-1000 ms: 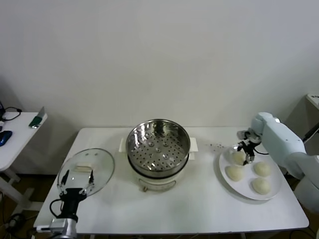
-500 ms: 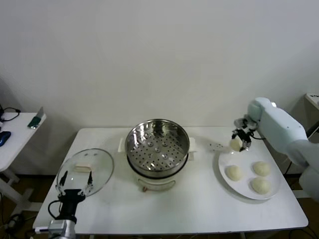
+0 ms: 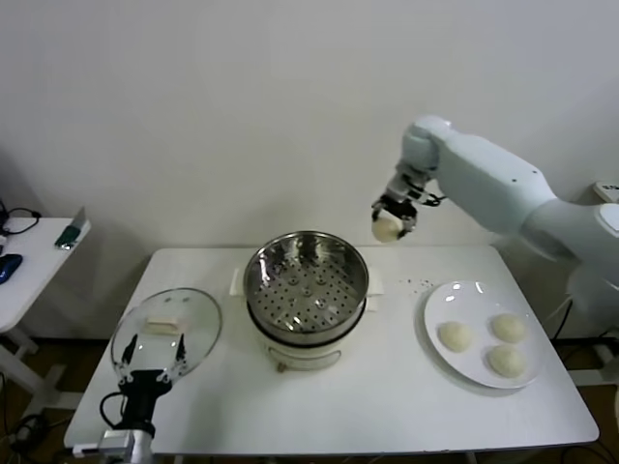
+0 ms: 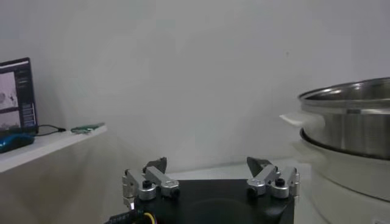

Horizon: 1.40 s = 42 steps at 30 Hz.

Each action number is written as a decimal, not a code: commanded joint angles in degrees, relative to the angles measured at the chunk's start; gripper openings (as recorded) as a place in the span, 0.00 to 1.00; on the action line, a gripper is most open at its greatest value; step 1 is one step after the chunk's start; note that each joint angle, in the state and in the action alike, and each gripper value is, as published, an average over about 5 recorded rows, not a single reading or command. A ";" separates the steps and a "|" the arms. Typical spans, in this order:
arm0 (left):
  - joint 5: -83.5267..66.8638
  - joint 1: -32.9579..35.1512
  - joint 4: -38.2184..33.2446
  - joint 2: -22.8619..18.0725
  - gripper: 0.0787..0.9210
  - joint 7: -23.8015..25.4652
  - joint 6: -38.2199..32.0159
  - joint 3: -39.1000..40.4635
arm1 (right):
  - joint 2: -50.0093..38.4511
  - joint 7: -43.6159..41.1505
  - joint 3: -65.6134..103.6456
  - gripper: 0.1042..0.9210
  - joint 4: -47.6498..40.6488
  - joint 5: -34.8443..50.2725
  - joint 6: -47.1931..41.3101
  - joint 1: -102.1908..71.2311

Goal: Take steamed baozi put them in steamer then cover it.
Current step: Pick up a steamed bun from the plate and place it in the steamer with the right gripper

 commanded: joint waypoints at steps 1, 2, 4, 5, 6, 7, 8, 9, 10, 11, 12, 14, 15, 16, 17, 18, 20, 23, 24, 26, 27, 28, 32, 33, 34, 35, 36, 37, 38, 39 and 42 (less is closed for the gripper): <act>-1.65 0.79 0.14 0.68 0.88 -0.05 0.13 -0.17 | 7.51 0.79 -2.75 0.73 8.51 -5.10 5.32 1.15; -1.76 0.79 0.23 0.79 0.88 -0.06 0.11 -0.22 | 8.01 1.11 -2.25 0.73 8.42 -6.73 5.89 0.14; -1.95 0.79 0.40 1.05 0.88 -0.06 0.08 -0.26 | 9.15 1.86 -1.21 0.73 7.62 -9.99 6.91 -1.87; -2.02 0.78 0.46 1.16 0.88 -0.06 0.06 -0.27 | 9.70 2.13 -0.87 0.73 7.03 -11.11 7.24 -2.66; -2.07 0.76 0.56 1.25 0.88 -0.06 0.06 -0.27 | 10.32 2.43 -0.58 0.73 6.29 -12.31 7.58 -3.52; -2.11 0.72 0.65 1.32 0.88 -0.06 0.05 -0.27 | 10.90 2.76 -0.37 0.73 5.58 -13.46 7.92 -4.31; -2.12 0.67 0.73 1.36 0.88 -0.07 0.05 -0.26 | 11.45 3.00 -0.14 0.73 4.93 -14.60 8.29 -5.03; -2.14 0.63 0.78 1.40 0.88 -0.07 0.06 -0.27 | 12.02 3.21 0.12 0.73 4.18 -15.81 8.71 -5.80; -2.17 0.61 0.81 1.43 0.88 -0.05 0.09 -0.27 | 12.55 3.47 0.37 0.73 3.38 -17.09 9.09 -6.55; -2.19 0.61 0.79 1.47 0.88 -0.02 0.13 -0.27 | 12.98 3.72 0.56 0.73 2.73 -18.19 9.39 -7.11; -2.22 0.64 0.72 1.50 0.88 0.03 0.19 -0.26 | 13.45 4.04 0.77 0.73 2.02 -19.39 9.72 -7.70; -2.26 0.70 0.54 1.54 0.88 0.14 0.30 -0.23 | 14.25 4.68 1.15 0.73 0.75 -21.60 10.34 -8.71; -2.22 0.71 0.44 1.51 0.88 0.18 0.33 -0.20 | 14.68 5.10 1.52 0.73 -0.03 -23.07 10.79 -9.26; -2.18 0.73 0.31 1.47 0.88 0.21 0.35 -0.17 | 15.16 5.60 2.01 0.74 -1.00 -24.63 11.30 -9.87; -2.13 0.73 0.18 1.41 0.88 0.22 0.34 -0.13 | 15.58 6.09 2.48 0.74 -2.02 -26.07 11.78 -10.41; -2.09 0.74 0.02 1.34 0.88 0.23 0.35 -0.10 | 16.05 6.61 3.11 0.74 -3.22 -27.60 12.30 -10.99; -2.04 0.80 -0.30 1.27 0.88 0.26 0.37 -0.04 | 16.86 7.43 4.11 0.74 -5.34 -29.83 13.03 -11.97; -2.06 0.79 -0.44 1.27 0.88 0.29 0.37 -0.01 | 17.49 7.81 4.63 0.74 -7.05 -30.61 13.33 -12.68; -2.10 0.76 -0.35 1.27 0.88 0.29 0.32 0.00 | 17.65 7.98 4.72 0.74 -7.42 -30.74 13.33 -12.88; -2.29 0.72 -0.09 1.26 0.88 0.32 0.15 0.05 | 17.99 8.39 5.03 0.75 -8.02 -31.18 13.31 -13.37; -2.37 0.70 0.05 1.24 0.88 0.34 0.04 0.09 | 18.12 8.58 5.22 0.76 -8.25 -31.36 13.20 -13.57; -2.43 0.70 0.17 1.20 0.88 0.36 -0.05 0.14 | 18.25 8.79 5.38 0.76 -8.46 -31.55 13.08 -13.73; -2.44 0.67 0.41 1.00 0.88 0.36 -0.19 0.24 | 17.94 8.28 5.84 0.83 -7.78 -30.89 12.79 -13.42; -2.44 0.66 0.41 1.00 0.88 0.36 -0.19 0.25 | 17.63 7.98 5.93 0.84 -7.21 -30.54 12.78 -13.17; -2.44 0.66 0.41 1.01 0.88 0.37 -0.18 0.25 | 17.17 7.68 5.94 0.86 -6.41 -30.11 12.73 -12.77; -2.42 0.65 0.41 1.04 0.88 0.38 -0.17 0.25 | 16.65 7.44 5.97 0.87 -5.46 -29.77 12.69 -12.33; -2.41 0.66 0.42 1.09 0.88 0.39 -0.17 0.25 | 16.06 7.33 6.07 0.87 -4.41 -29.65 12.70 -11.77; -2.39 0.67 0.46 1.13 0.88 0.40 -0.20 0.25 | 15.44 7.15 6.27 0.88 -3.29 -29.46 12.62 -11.18; -2.37 0.70 0.51 1.16 0.88 0.44 -0.24 0.25 | 14.75 6.85 6.50 0.88 -2.08 -28.98 12.47 -10.47; -2.35 0.74 0.57 1.19 0.88 0.46 -0.29 0.27 | 13.96 6.52 6.72 0.88 -0.88 -28.31 12.25 -9.73; -2.30 1.00 0.67 1.25 0.88 0.54 -0.49 0.36 | 10.87 5.41 7.06 0.88 3.37 -24.77 10.83 -7.15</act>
